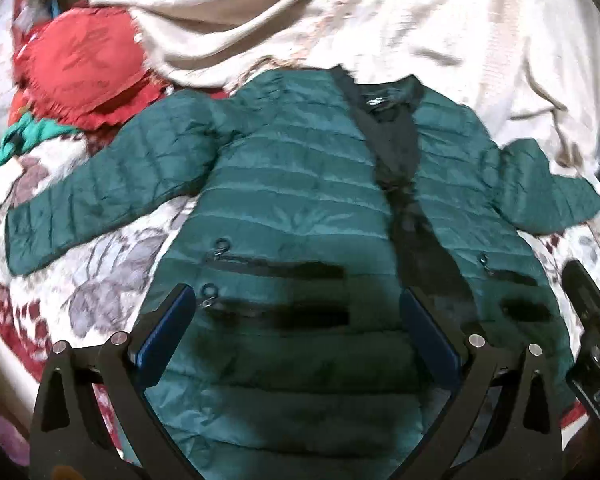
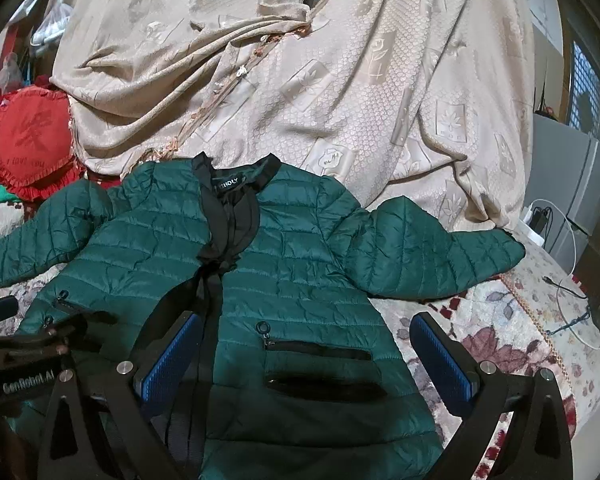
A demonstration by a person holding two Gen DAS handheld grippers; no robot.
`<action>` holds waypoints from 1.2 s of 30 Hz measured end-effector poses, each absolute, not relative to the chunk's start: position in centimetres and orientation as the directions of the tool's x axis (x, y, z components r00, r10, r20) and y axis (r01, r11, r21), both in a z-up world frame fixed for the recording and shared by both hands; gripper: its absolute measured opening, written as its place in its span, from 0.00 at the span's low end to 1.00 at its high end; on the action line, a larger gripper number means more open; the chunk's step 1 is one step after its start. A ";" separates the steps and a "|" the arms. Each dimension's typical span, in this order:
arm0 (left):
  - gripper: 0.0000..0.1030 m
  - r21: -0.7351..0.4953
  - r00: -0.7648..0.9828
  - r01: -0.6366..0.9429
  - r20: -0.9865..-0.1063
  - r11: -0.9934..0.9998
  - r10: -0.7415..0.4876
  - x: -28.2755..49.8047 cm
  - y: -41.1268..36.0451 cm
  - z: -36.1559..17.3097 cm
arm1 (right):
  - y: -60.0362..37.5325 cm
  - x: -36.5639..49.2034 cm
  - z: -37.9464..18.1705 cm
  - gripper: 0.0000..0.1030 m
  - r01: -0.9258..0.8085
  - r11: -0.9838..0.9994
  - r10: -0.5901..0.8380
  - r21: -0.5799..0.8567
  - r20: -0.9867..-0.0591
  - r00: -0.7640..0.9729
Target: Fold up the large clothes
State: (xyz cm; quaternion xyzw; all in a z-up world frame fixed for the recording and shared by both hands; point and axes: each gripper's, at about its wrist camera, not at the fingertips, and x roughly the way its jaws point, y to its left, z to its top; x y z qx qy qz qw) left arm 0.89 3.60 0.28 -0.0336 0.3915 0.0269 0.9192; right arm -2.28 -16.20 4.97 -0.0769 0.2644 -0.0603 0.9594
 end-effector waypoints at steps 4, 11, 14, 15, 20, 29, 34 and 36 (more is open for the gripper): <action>0.99 -0.005 0.700 -0.055 -0.713 0.998 0.035 1.4 2.4 0.6 | -16.3 -2.1 4.8 1.00 0.075 0.982 -0.156 -0.175 -0.509 0.846; 0.99 -0.065 0.685 -0.106 -0.728 0.992 0.026 1.7 3.7 0.3 | -16.4 -2.0 4.8 1.00 0.075 0.980 -0.159 -0.182 -0.508 0.846; 0.99 -0.081 0.686 -0.111 -0.727 0.991 0.017 1.8 4.1 0.4 | -16.3 -2.0 4.6 1.00 0.074 0.980 -0.161 -0.186 -0.515 0.842; 0.99 -0.085 0.691 -0.106 -0.723 0.991 0.012 1.7 4.1 0.4 | -16.3 -1.9 4.5 1.00 0.073 0.979 -0.163 -0.189 -0.522 0.837; 0.99 -0.068 0.705 -0.088 -0.709 0.994 0.014 1.4 3.4 0.7 | -16.5 -1.2 4.0 1.00 0.071 0.978 -0.170 -0.198 -0.544 0.822; 0.99 -0.044 0.713 -0.059 -0.701 0.997 0.011 1.5 2.9 0.9 | -17.1 -1.0 4.1 1.00 0.084 0.978 -0.177 -0.189 -0.555 0.813; 0.99 -0.056 0.701 -0.068 -0.713 0.996 0.008 1.7 3.1 0.6 | -16.7 -1.1 4.3 1.00 0.080 0.974 -0.185 -0.210 -0.546 0.817; 0.99 -0.060 0.698 -0.068 -0.716 0.996 0.005 1.7 3.1 0.4 | -16.7 -1.2 4.3 1.00 0.078 0.975 -0.182 -0.209 -0.544 0.819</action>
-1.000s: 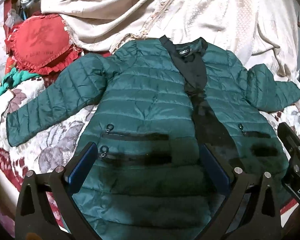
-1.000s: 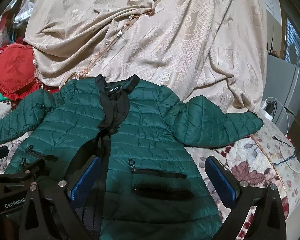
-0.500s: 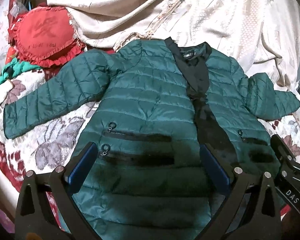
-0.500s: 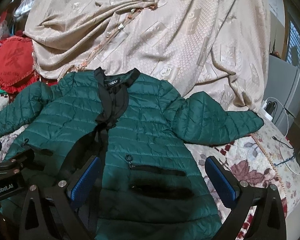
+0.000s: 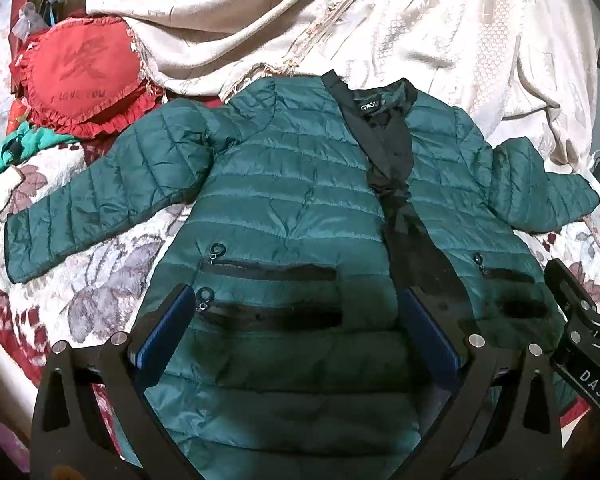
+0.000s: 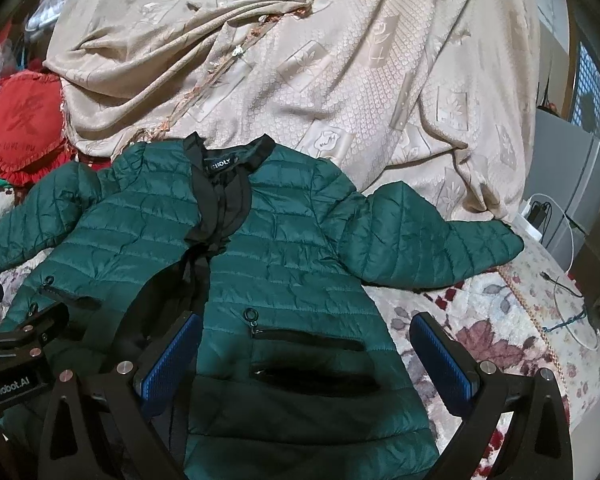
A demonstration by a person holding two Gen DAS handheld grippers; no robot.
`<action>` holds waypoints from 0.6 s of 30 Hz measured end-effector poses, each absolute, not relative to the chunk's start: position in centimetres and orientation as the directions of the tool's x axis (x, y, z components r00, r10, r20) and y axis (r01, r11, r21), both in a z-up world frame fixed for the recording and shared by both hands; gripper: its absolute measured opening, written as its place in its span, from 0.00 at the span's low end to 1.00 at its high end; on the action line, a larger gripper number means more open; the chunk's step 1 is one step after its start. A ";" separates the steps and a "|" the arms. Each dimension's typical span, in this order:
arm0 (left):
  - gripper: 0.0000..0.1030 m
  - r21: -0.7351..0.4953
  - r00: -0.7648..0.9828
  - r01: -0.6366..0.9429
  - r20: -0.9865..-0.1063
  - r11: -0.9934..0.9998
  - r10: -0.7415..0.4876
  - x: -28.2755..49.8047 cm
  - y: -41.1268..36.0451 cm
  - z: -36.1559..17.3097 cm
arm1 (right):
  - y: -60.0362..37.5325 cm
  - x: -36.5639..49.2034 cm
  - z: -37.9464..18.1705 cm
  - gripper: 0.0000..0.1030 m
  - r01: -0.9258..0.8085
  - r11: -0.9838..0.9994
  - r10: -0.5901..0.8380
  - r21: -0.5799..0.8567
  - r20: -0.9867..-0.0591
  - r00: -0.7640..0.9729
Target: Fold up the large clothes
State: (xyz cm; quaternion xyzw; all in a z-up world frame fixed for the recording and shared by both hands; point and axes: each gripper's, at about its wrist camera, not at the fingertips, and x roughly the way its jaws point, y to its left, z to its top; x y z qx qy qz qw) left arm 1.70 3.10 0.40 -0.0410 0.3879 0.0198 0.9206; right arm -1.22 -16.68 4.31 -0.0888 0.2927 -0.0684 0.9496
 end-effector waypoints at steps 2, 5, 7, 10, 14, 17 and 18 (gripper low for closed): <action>0.99 -0.064 0.696 -0.069 -0.718 0.996 0.002 1.7 3.1 0.3 | -16.8 -1.4 4.4 1.00 0.079 0.976 -0.179 -0.204 -0.537 0.824; 0.99 -0.046 0.696 -0.061 -0.718 0.997 0.010 1.8 2.8 0.2 | -16.9 -1.7 4.6 1.00 0.085 0.977 -0.176 -0.193 -0.525 0.833; 0.99 -0.045 0.700 -0.054 -0.714 0.998 0.006 1.7 2.7 0.3 | -17.1 -1.8 4.6 1.00 0.088 0.979 -0.175 -0.186 -0.525 0.833; 0.99 -0.026 0.715 -0.055 -0.699 0.998 0.021 1.6 2.7 0.9 | -16.9 -1.8 4.7 1.00 0.093 0.977 -0.181 -0.191 -0.519 0.835; 0.99 -0.031 0.711 -0.049 -0.703 0.998 0.013 1.8 2.9 0.8 | -16.7 -1.8 4.7 1.00 0.093 0.976 -0.184 -0.197 -0.517 0.836; 0.99 -0.045 0.710 -0.048 -0.704 0.998 0.002 1.7 3.1 0.7 | -16.6 -1.9 4.7 1.00 0.093 0.974 -0.189 -0.207 -0.510 0.839; 0.99 -0.049 0.707 -0.047 -0.707 0.998 -0.002 1.7 3.1 0.6 | -16.6 -1.9 4.6 1.00 0.093 0.973 -0.190 -0.209 -0.510 0.839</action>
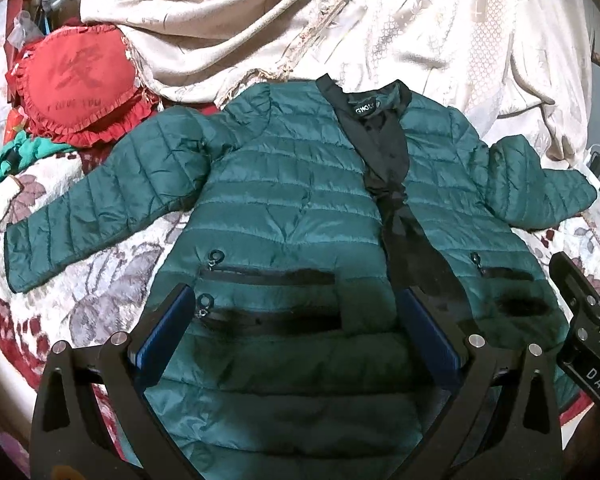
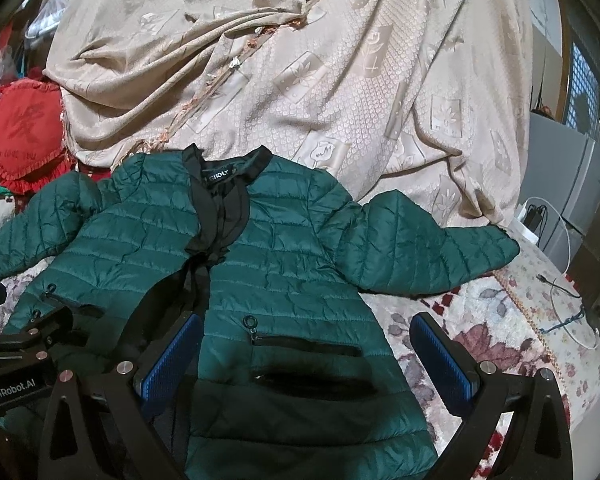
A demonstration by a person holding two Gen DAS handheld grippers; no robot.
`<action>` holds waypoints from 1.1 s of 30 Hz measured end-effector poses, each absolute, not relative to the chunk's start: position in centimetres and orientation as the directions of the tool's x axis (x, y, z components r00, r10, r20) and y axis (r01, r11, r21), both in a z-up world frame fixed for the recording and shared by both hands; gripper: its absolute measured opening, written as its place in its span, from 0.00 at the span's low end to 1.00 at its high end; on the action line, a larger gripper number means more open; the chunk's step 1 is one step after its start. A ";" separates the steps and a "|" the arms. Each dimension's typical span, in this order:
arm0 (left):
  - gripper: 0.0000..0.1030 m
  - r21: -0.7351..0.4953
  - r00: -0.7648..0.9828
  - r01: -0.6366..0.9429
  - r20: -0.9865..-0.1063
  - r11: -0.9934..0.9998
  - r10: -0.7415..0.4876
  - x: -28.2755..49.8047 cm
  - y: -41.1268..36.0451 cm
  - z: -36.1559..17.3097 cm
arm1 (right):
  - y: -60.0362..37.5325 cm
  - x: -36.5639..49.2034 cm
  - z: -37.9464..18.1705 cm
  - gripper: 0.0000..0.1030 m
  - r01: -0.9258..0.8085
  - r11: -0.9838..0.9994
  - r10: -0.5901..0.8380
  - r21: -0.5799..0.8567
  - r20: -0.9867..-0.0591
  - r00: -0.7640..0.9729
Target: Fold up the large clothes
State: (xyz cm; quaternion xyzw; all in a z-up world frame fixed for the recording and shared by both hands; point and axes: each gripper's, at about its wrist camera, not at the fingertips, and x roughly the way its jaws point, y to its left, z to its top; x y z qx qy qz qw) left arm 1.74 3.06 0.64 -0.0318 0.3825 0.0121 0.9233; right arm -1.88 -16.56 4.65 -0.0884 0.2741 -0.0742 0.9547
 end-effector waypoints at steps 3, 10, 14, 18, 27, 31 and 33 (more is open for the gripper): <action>0.99 -0.051 0.705 -0.042 -0.709 0.998 -0.007 1.7 2.8 0.5 | -16.5 -1.9 4.6 1.00 0.090 0.973 -0.189 -0.213 -0.511 0.838; 0.99 -0.058 0.696 -0.039 -0.718 0.998 -0.014 1.9 2.6 0.3 | -16.8 -1.9 4.6 1.00 0.090 0.976 -0.183 -0.200 -0.515 0.838; 0.99 -0.058 0.702 -0.038 -0.713 0.998 -0.015 1.7 2.7 0.6 | -16.8 -1.9 4.5 1.00 0.090 0.974 -0.187 -0.207 -0.513 0.838; 0.99 -0.072 0.698 -0.039 -0.716 0.997 -0.024 1.6 2.9 0.7 | -16.6 -1.9 4.6 1.00 0.088 0.972 -0.192 -0.220 -0.512 0.838; 0.99 -0.071 0.696 -0.039 -0.718 0.997 -0.024 1.6 2.8 0.7 | -16.5 -1.9 4.6 1.00 0.087 0.971 -0.193 -0.224 -0.510 0.838; 0.99 -0.071 0.693 -0.038 -0.721 0.997 -0.025 1.5 2.8 0.5 | -16.3 -1.9 4.6 1.00 0.082 0.971 -0.190 -0.226 -0.512 0.838; 0.99 -0.071 0.693 -0.039 -0.721 0.997 -0.024 1.6 2.8 0.5 | -16.2 -1.9 4.5 1.00 0.079 0.971 -0.188 -0.226 -0.514 0.837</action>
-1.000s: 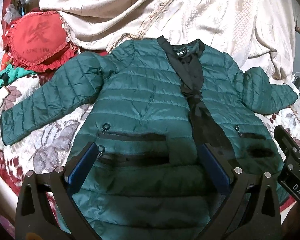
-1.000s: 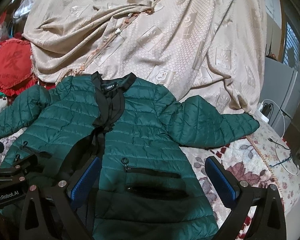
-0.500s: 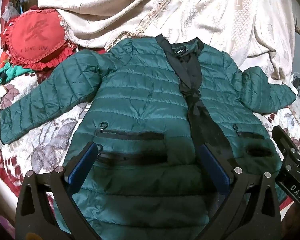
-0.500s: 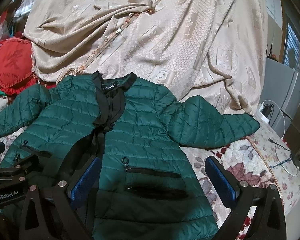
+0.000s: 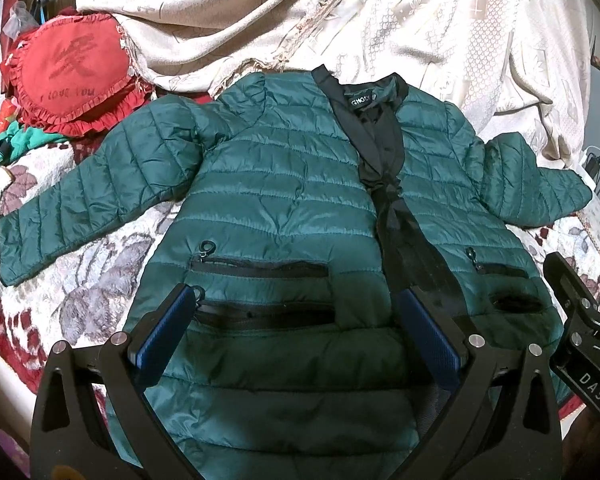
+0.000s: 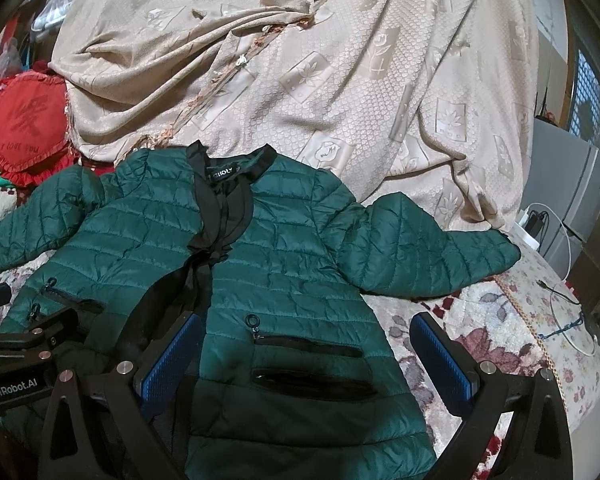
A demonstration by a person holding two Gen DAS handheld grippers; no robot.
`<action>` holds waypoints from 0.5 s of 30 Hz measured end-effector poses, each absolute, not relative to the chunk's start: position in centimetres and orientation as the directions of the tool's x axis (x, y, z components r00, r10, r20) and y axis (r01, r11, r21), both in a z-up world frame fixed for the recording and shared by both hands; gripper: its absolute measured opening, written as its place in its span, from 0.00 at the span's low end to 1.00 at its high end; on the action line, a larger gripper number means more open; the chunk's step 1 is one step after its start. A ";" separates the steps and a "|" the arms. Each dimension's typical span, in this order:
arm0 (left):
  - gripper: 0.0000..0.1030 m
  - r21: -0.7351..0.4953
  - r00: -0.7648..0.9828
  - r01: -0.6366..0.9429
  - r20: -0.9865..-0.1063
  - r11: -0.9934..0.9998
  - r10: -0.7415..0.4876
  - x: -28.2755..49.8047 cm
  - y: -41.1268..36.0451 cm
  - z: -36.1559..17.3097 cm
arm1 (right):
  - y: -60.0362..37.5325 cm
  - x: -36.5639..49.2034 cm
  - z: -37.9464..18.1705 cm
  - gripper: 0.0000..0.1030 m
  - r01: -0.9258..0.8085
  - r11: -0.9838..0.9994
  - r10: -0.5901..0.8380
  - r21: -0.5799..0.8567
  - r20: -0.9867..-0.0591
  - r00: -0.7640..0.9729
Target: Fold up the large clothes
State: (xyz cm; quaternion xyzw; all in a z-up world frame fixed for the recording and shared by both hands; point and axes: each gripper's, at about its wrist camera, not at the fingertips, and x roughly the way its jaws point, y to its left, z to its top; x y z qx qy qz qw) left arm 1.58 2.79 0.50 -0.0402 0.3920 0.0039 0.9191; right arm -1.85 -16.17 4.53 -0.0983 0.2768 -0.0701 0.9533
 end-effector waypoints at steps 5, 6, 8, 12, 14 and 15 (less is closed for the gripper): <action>0.99 -0.070 0.692 -0.039 -0.722 0.997 -0.024 1.6 2.8 0.4 | -16.2 -1.7 4.5 1.00 0.079 0.972 -0.187 -0.222 -0.521 0.833; 0.99 -0.070 0.692 -0.039 -0.722 0.997 -0.024 1.6 2.8 0.5 | -16.2 -1.7 4.5 1.00 0.079 0.972 -0.187 -0.222 -0.522 0.832; 0.99 -0.071 0.692 -0.039 -0.722 0.997 -0.024 1.6 2.8 0.4 | -16.2 -1.6 4.4 1.00 0.075 0.973 -0.183 -0.220 -0.526 0.831; 0.99 -0.070 0.687 -0.035 -0.726 0.997 -0.027 1.7 2.5 0.1 | -16.1 -1.8 4.5 1.00 0.083 0.969 -0.195 -0.234 -0.515 0.835; 0.99 -0.069 0.683 -0.033 -0.730 0.997 -0.028 1.9 2.4 0.0 | -16.0 -1.8 4.5 1.00 0.079 0.968 -0.196 -0.240 -0.515 0.834; 0.99 -0.067 0.682 -0.031 -0.731 0.997 -0.028 1.9 2.3 -0.1 | -16.0 -1.8 4.5 1.00 0.079 0.967 -0.196 -0.241 -0.515 0.834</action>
